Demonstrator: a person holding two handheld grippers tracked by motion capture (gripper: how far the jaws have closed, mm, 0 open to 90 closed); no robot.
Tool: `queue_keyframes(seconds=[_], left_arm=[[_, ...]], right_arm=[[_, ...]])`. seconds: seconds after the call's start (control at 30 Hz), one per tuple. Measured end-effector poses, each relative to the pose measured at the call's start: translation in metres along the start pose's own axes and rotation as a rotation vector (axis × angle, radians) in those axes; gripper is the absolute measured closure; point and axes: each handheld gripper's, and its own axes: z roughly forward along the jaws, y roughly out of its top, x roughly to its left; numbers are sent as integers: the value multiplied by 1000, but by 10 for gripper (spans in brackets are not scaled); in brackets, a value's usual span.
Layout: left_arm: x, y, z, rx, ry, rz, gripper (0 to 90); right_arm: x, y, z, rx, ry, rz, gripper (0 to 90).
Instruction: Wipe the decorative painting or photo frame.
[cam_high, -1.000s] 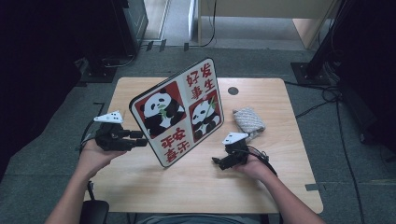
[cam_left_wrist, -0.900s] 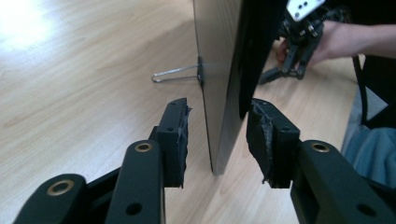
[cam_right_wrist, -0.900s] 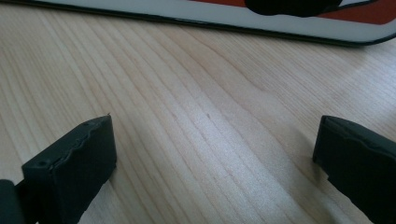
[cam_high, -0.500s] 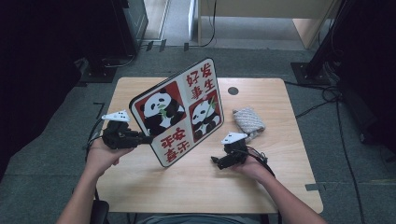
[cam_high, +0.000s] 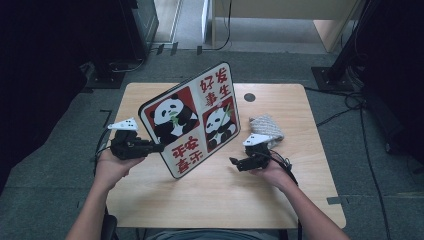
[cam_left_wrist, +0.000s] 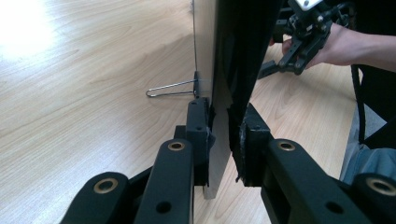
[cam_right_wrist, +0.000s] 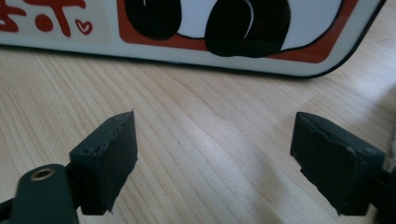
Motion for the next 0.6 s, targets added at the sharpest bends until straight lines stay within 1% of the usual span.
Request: queue_keyframes(seconds=[0.07,0.23,0.3,0.43,0.6], left_arm=[[-1,0,0,1,3,1,786],[-1,0,0,-1,5,2,785],[-1,-1,0,-2,5,0,785],[0,-1,0,-5,6,-2,785],[0,-1,0,-7,8,0,780]], right_arm=[[-1,1,-1,4,3,6,163],[-11,5,-7,17,-8,46,194],[-14,6,-9,30,-7,49,217],[-17,7,-11,22,-17,37,219],[-23,10,-16,18,-23,58,238]])
